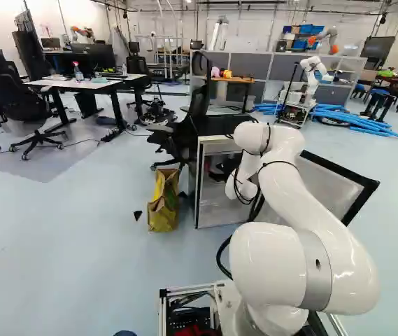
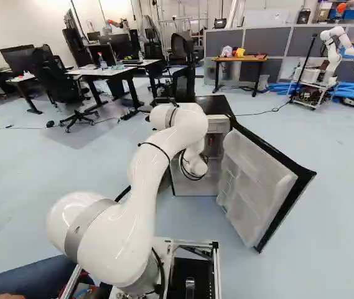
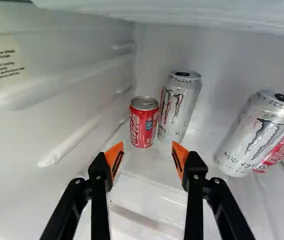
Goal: Grab a drink from the fridge
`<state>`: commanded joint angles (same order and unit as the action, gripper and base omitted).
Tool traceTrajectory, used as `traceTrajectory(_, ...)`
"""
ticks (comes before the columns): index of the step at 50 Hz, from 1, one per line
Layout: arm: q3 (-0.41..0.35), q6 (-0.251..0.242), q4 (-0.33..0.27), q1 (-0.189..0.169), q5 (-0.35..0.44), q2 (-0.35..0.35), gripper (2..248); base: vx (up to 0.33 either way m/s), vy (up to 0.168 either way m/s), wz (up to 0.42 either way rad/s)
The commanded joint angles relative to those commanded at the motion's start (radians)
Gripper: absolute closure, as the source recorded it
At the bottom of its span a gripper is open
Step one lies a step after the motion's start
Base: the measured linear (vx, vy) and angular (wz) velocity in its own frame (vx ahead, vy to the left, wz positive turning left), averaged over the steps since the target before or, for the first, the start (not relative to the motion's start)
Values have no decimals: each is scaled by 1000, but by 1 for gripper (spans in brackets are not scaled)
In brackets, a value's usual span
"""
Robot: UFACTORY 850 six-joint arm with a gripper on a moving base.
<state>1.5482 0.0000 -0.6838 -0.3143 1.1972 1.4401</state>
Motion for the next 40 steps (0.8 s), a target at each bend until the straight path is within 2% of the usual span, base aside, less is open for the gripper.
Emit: traceTrajectory(40,137,0,0,33,0,72,97,0,0,0)
